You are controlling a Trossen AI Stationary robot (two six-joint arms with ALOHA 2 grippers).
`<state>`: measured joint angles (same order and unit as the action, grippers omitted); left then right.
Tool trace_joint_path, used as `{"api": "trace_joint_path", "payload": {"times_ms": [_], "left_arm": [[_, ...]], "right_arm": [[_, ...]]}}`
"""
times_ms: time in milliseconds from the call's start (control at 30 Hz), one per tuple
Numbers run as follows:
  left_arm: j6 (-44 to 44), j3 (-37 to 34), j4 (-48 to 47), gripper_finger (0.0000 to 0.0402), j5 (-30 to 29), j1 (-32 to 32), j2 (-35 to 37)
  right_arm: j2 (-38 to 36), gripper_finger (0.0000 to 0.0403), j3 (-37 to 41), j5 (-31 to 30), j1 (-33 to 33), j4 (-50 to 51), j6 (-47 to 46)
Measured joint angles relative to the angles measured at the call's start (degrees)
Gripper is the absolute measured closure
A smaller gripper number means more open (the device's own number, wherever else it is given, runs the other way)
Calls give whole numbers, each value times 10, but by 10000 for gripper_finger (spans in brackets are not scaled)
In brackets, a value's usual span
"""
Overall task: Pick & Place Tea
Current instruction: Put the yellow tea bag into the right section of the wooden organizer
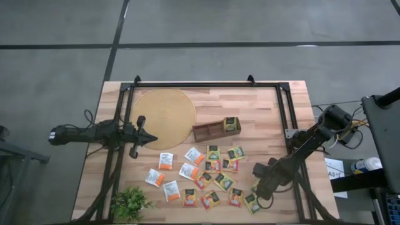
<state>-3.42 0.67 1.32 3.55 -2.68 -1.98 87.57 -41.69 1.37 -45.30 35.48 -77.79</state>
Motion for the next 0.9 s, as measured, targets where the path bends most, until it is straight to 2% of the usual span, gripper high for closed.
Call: {"api": "trace_joint_path", "payload": {"times_ms": [133,233,467,500,900], "left_arm": [[0,0,0,401,0,0,0],[0,0,0,401,0,0,0],[0,0,0,401,0,0,0],[0,0,0,401,0,0,0],[0,0,0,401,0,0,0]], "right_arm": [[-1,214,13,0,0,-14,6],[-1,238,15,0,0,-13,15],[-2,375,17,0,0,-20,16],[-2,384,17,0,0,-23,15],[-9,395,16,0,0,-23,13]]}}
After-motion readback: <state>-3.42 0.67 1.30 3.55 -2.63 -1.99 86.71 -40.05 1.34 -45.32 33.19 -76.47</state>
